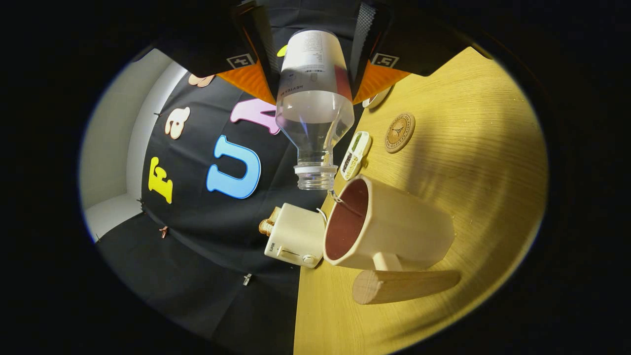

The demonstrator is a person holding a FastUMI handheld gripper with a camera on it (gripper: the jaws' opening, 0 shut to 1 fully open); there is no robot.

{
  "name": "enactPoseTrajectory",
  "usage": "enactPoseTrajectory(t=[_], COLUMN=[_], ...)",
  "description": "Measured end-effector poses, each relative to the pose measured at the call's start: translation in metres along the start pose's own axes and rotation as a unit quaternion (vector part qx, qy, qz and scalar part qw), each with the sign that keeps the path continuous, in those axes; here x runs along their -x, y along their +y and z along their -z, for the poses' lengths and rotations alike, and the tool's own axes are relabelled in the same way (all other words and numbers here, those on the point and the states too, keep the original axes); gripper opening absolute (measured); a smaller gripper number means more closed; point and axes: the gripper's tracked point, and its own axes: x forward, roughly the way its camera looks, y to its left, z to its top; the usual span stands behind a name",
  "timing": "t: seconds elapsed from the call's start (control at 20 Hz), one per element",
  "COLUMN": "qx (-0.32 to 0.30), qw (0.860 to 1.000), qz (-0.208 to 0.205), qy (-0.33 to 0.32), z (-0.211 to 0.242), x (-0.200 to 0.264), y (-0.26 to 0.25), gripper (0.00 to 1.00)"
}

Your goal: Take the bottle from table, then pour the juice into the cup, finally place the bottle on the coaster

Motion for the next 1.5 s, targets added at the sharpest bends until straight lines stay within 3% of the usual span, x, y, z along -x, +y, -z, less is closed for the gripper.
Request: enactPoseTrajectory(t=[1.2, 1.5], qx=[0.070, 0.109], qw=[0.997, 0.991], qz=[0.025, 0.039], qy=[-0.035, -0.069], z=[-0.009, -0.023], x=[-0.002, -0.005], y=[-0.014, -0.019], gripper=[0.70, 0.70])
